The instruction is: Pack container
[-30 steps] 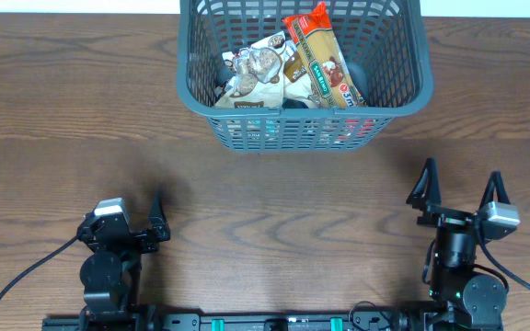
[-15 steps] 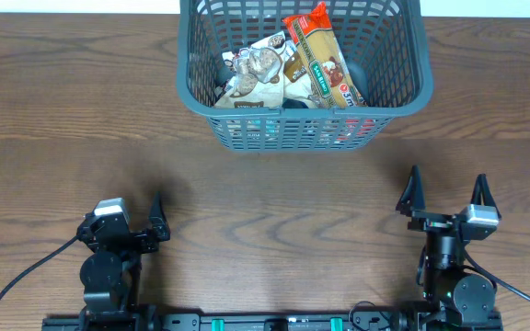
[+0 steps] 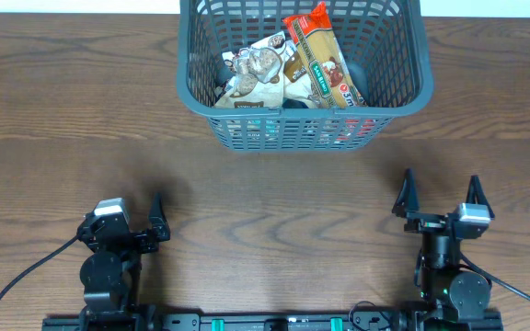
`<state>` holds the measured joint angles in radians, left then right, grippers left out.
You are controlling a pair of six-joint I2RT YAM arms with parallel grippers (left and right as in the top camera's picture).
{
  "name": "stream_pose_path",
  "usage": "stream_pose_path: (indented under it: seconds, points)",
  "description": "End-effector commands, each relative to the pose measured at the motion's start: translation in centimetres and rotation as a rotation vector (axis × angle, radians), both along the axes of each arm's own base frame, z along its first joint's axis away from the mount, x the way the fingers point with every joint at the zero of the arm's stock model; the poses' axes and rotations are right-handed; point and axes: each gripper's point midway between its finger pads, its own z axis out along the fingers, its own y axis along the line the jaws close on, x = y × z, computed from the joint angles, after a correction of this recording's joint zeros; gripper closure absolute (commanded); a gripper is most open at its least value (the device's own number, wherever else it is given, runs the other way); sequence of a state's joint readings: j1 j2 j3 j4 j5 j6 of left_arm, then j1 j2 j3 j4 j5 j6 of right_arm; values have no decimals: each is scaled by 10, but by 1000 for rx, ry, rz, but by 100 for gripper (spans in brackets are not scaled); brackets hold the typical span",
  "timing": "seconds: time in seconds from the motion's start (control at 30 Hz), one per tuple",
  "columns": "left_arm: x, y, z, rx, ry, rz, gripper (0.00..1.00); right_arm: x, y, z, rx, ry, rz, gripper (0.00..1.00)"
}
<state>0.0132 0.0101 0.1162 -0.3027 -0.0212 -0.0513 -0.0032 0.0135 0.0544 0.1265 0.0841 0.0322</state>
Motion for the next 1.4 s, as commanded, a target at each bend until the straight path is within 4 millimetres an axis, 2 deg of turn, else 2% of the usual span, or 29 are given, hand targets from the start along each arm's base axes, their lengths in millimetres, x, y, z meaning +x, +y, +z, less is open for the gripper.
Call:
stream_pose_path:
  seconds: [0.0,0.33,1.37]
  points:
    - [-1,-1,-11,1,27,-9,1,4,4,-21,-19,49,15,1]
    - [-1,-1,-11,1,27,-9,1,6,6,-70,-13,238,28,1]
    - [-1,-1,-11,1,27,-9,1,6,10,-70,-25,240,53,1]
